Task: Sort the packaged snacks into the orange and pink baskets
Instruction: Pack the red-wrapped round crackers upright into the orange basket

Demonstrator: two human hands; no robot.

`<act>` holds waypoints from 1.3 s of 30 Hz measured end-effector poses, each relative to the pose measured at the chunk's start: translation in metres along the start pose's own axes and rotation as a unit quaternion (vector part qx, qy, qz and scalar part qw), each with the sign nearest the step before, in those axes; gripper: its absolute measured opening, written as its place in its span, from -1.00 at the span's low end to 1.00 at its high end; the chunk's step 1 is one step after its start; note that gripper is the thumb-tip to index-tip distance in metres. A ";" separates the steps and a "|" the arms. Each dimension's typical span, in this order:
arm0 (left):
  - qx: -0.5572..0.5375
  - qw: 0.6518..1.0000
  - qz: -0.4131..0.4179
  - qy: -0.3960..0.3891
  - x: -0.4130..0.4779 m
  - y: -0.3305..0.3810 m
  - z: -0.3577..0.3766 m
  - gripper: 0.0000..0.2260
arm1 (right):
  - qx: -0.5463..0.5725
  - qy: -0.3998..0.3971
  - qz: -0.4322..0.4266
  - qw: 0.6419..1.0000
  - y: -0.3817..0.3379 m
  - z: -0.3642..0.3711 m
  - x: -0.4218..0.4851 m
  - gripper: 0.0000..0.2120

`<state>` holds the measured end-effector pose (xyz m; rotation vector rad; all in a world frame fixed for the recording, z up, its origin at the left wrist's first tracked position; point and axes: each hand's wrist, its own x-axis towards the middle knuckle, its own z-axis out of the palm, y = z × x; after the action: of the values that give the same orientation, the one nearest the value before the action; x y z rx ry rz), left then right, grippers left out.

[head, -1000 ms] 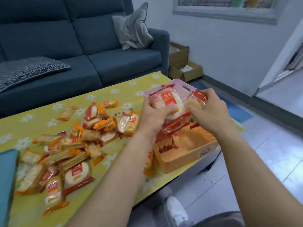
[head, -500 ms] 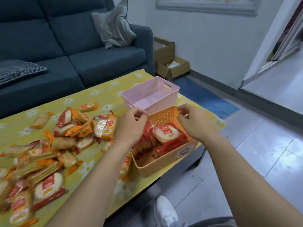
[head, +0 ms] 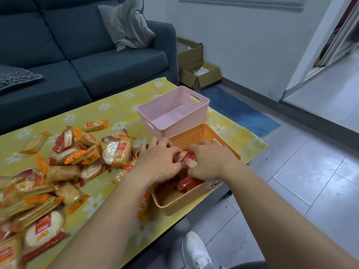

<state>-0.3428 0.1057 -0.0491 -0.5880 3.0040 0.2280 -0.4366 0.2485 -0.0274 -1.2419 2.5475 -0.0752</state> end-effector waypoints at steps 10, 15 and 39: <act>-0.023 0.999 0.021 0.013 -0.004 -0.002 0.005 -0.60 | 0.051 0.101 0.042 0.993 0.016 -0.014 0.002 -0.60; -0.027 0.999 0.017 0.020 -0.005 0.000 0.006 -0.59 | 0.406 0.210 0.086 0.885 -0.002 -0.022 0.008 -0.70; -0.077 0.995 -0.042 0.051 0.000 0.002 0.010 -0.32 | 0.300 0.147 0.072 0.940 -0.006 0.010 0.031 -0.74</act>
<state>-0.3431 0.1088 -0.0589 -0.7606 3.0695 0.4413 -0.4471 0.2214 -0.0433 -0.8457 2.5374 -0.9901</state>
